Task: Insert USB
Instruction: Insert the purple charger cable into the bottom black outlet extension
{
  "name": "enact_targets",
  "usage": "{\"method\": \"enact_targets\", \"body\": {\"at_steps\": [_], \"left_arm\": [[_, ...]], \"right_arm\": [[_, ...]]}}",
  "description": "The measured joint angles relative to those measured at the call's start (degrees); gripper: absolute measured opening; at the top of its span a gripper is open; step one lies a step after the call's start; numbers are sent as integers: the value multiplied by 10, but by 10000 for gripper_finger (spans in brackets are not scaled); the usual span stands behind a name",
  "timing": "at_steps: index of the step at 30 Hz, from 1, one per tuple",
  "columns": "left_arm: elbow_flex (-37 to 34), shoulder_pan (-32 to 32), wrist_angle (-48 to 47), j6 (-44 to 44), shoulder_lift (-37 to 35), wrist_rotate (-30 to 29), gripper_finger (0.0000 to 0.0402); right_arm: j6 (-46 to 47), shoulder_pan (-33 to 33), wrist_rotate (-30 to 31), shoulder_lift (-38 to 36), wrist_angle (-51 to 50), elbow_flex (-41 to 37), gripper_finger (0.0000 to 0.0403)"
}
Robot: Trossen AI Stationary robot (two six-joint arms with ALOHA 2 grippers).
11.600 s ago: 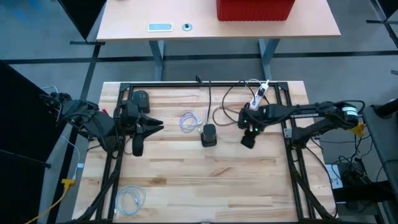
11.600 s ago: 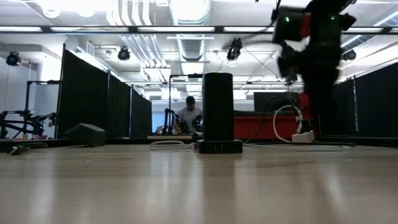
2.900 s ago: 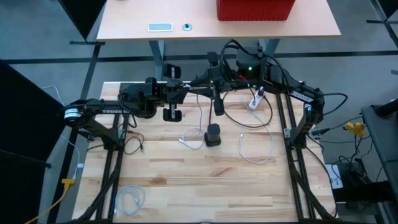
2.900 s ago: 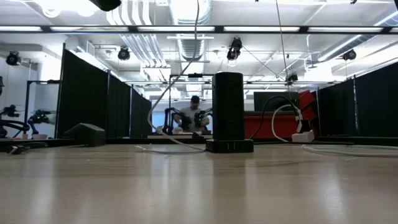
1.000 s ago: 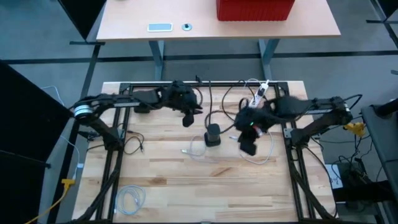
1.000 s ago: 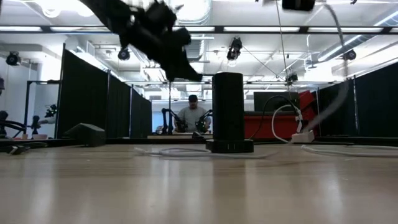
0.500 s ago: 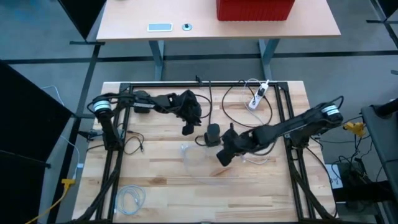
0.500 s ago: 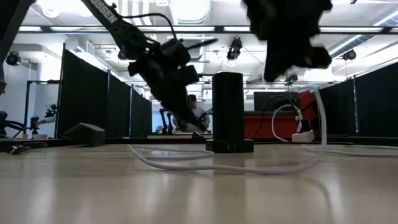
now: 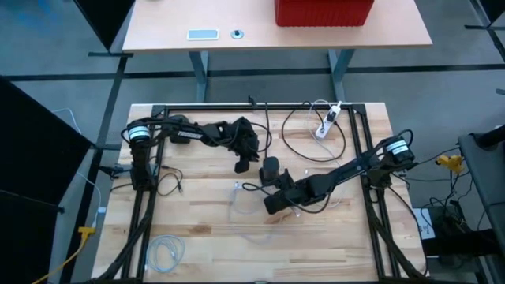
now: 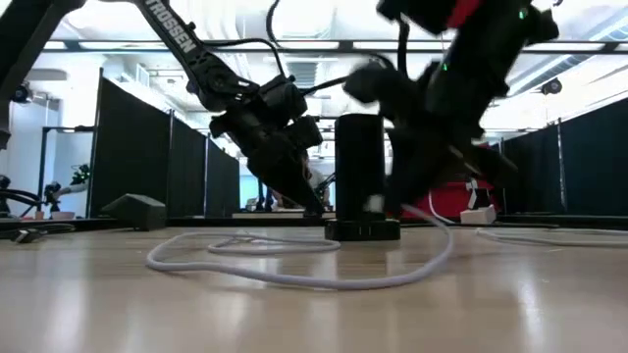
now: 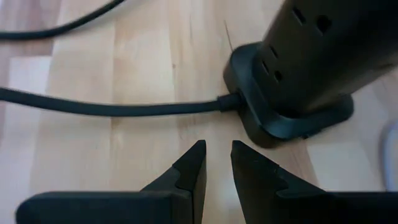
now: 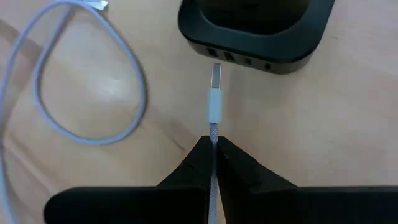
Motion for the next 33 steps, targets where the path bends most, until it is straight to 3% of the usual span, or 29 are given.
{"method": "enact_targets", "body": {"at_steps": [10,20,33], "left_arm": [[0,-14,41,5,22,9,64],[0,-37,85,-7,47,6,64],[0,-39,73,-8,49,0,64]], "right_arm": [[25,-5,8,39,13,-16,0],[-2,-38,-23,39,13,-15,0],[16,-38,-12,29,-39,2,0]]}}
